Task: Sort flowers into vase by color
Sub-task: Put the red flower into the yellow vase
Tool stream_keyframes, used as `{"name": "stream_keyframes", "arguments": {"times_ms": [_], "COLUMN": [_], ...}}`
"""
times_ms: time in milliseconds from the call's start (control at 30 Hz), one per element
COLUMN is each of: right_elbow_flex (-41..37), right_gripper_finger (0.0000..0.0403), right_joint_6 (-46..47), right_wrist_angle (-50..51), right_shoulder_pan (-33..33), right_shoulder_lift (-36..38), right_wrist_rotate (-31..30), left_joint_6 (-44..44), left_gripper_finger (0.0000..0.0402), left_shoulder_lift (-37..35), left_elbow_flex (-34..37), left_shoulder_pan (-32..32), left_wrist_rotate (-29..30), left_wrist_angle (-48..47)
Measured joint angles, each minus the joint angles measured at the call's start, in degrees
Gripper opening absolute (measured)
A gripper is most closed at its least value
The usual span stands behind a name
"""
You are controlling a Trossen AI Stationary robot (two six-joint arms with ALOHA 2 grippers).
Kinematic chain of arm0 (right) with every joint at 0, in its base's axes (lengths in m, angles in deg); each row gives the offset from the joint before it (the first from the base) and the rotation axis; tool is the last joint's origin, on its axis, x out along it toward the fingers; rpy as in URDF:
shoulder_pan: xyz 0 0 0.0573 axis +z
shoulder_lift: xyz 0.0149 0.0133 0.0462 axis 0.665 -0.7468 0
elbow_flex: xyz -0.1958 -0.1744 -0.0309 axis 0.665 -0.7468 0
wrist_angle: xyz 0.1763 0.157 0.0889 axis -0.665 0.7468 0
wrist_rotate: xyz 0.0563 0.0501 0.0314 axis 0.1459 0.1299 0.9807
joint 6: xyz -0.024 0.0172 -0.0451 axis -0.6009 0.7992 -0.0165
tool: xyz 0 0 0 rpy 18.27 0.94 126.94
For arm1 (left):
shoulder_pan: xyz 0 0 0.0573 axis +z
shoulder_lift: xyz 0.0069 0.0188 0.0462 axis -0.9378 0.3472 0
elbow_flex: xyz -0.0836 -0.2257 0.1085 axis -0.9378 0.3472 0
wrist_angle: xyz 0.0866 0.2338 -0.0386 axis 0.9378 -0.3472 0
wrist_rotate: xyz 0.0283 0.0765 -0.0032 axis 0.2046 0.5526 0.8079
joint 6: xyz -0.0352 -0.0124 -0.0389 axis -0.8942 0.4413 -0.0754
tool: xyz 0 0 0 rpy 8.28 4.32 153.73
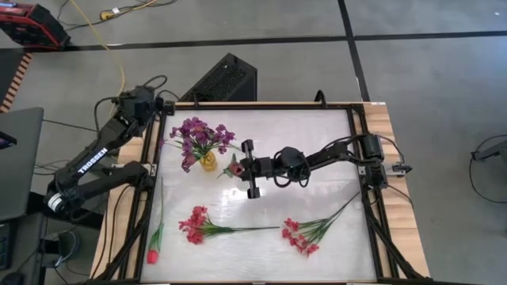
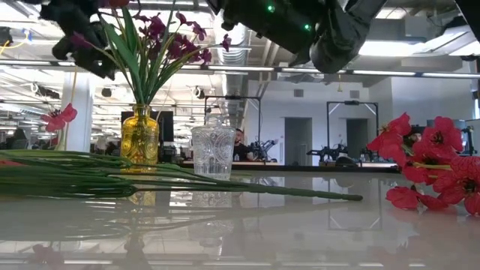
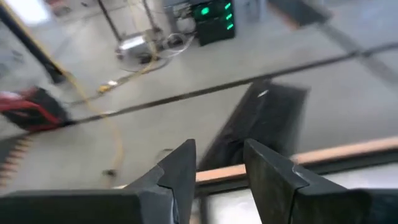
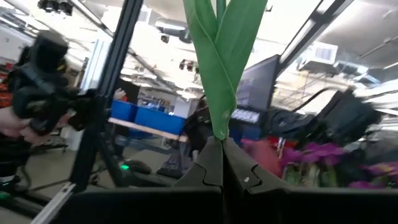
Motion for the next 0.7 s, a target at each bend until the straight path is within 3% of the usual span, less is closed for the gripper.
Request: {"name": "stream_keyframes", "arguments": {"times_ms": [100,333,700], "right_elbow_flex": [0.3,5.2,8.5], "right_gripper_finger": [0.0017,0.0017,0.0017], "right_joint_6": [0.0,-0.7,-1.3], "right_wrist_angle": [-0.5,-1.3,-4.0], "right_shoulder_pan": [-1.1,-2.5,-5.2], "right_shoulder_lift": [0.0,-4.2,-7.8], "right_wrist_rotate": [0.0,0.0,-0.1], "left_joint_6": [4.3,8.1,10.1], "left_gripper_finger": [0.0115,0.0099,0.0039], "left_shoulder_lift": [-1.5,-6.2,-7.1], "left_elbow_flex": [1.5,4.3,4.7], "left_shoulder_pan": [0.0,0.0,-0.1], "left_wrist_rotate": [-0.4,-8.2,-10.4], "left_wrist_angle": [0.2,1.9,0.9]}}
